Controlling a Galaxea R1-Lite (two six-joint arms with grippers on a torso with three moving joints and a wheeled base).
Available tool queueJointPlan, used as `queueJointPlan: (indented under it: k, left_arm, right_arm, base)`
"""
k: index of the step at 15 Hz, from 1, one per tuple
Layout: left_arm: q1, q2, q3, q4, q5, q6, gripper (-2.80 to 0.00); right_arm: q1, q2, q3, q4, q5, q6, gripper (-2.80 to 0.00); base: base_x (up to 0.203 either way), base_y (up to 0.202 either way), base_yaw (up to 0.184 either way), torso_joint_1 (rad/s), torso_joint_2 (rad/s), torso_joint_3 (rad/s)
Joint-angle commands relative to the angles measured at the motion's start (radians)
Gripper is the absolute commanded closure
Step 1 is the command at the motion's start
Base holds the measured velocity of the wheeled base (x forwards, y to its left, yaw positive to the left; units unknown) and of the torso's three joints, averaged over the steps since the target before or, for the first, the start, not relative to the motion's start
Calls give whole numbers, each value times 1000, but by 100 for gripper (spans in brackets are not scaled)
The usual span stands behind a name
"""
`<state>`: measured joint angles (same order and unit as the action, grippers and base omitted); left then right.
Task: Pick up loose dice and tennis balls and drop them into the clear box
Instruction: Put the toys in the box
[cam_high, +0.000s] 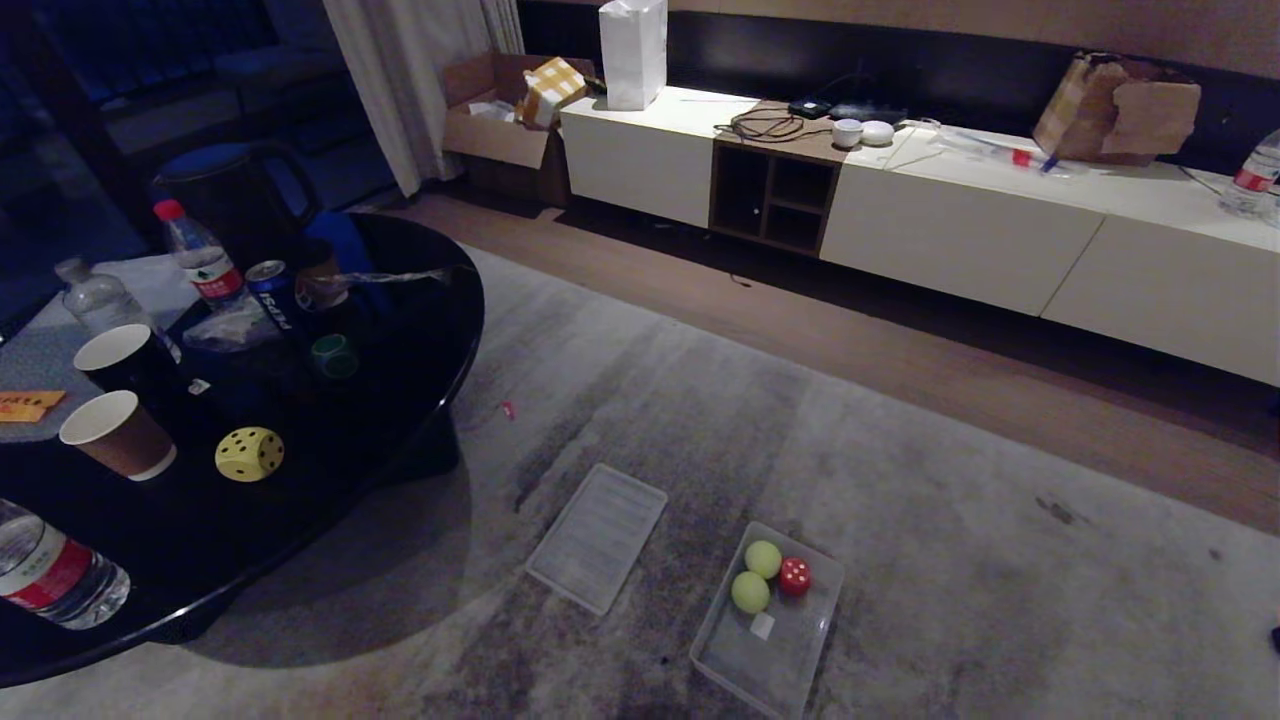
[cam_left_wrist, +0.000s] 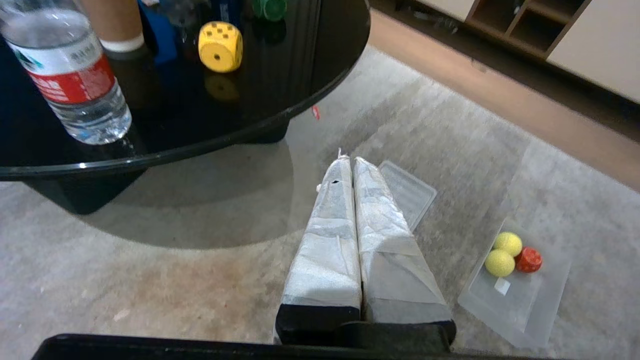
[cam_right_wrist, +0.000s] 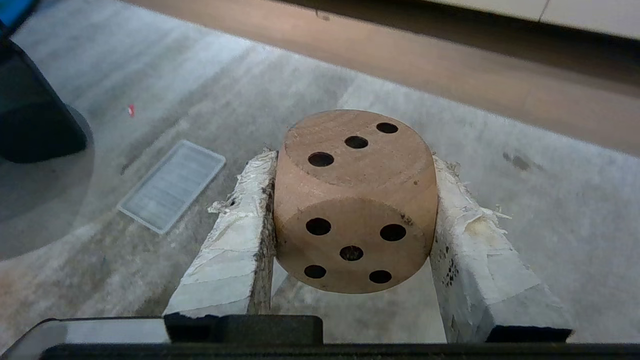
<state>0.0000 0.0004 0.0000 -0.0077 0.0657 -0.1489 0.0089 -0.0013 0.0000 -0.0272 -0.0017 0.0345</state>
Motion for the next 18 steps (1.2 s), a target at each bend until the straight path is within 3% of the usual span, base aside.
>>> queueJointPlan:
  k: [1, 18]
  left_arm:
    - [0, 0, 0, -2, 0, -1, 0]
    - [0, 0, 0, 0, 2, -1, 0]
  right_arm:
    - [0, 0, 11, 0, 0, 1, 0]
    - [0, 0, 11, 0, 0, 1, 0]
  base:
    - [0, 0, 0, 2, 2, -193]
    - [0, 0, 0, 1, 2, -198]
